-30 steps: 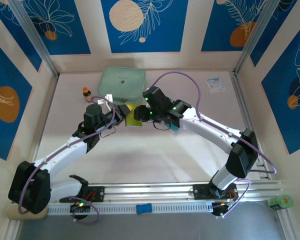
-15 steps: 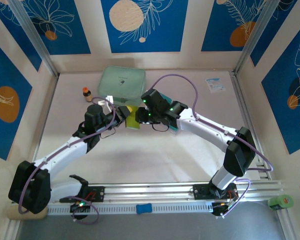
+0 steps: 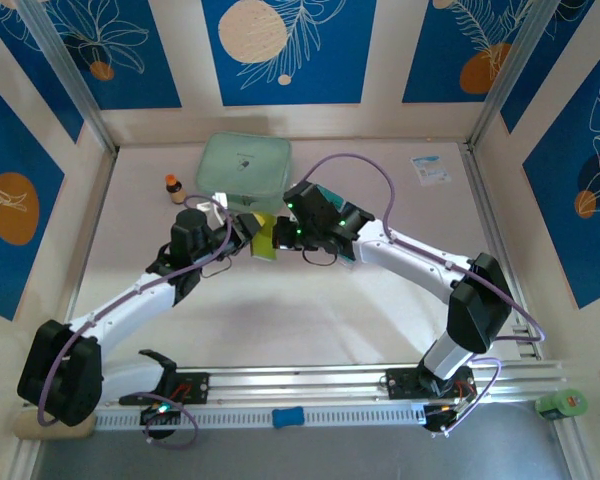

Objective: Put the credit cards into the card holder

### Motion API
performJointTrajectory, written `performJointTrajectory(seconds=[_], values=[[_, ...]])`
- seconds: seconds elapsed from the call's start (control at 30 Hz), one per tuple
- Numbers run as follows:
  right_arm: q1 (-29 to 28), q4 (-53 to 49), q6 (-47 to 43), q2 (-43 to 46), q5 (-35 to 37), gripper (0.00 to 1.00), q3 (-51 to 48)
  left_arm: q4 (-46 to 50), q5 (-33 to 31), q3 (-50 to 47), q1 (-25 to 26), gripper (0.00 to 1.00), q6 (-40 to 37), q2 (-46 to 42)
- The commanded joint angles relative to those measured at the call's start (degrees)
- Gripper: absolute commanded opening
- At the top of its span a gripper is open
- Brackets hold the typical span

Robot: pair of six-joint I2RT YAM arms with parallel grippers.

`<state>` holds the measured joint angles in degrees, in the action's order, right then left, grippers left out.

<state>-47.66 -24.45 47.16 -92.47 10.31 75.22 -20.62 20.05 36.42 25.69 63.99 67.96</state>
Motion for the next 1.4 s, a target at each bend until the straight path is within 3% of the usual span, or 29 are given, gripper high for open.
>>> performJointTrajectory(seconds=[0.0, 0.27, 0.47, 0.63, 0.7, 0.8, 0.93, 1.13, 1.37], values=[[1.08, -6.76, 2.21, -1.76, 7.59, 0.00, -5.95, -6.34, 1.13, 1.77, 0.32, 0.00, 0.53, -1.08], [5.54, -6.86, 5.93, -0.50, 10.23, 0.00, -17.21, -6.80, 1.30, 2.37, 0.50, 0.00, 1.71, -1.74], [5.77, -6.41, 3.71, 1.94, 8.67, 0.00, -17.10, -6.98, 0.66, 3.17, 0.59, 0.00, 2.22, -1.44], [6.53, -4.86, 0.88, 8.46, 3.34, 0.00, -16.67, -9.92, -0.19, 3.22, 0.25, 0.00, 4.90, 0.02], [8.21, -2.40, 0.42, 12.69, -1.57, 0.12, -17.48, -13.46, 0.26, 3.21, -0.03, 0.00, 7.55, 1.56], [11.28, 1.88, 1.24, 18.74, -8.51, 0.45, -18.46, -18.32, 0.26, 3.21, -0.20, 0.00, 11.48, 3.68], [14.13, 6.99, 2.95, 22.94, -14.88, 0.68, -17.49, -23.75, -0.22, 3.17, -0.20, 0.00, 15.74, 5.96], [13.96, 10.52, 3.70, 17.00, -19.29, 0.76, -9.57, -30.51, -1.22, 2.78, -0.20, 0.00, 20.34, 8.49], [13.79, 15.88, 5.04, 10.58, -19.61, 0.72, -6.09, -31.70, -1.76, 2.43, -0.22, 0.00, 21.39, 8.15]])
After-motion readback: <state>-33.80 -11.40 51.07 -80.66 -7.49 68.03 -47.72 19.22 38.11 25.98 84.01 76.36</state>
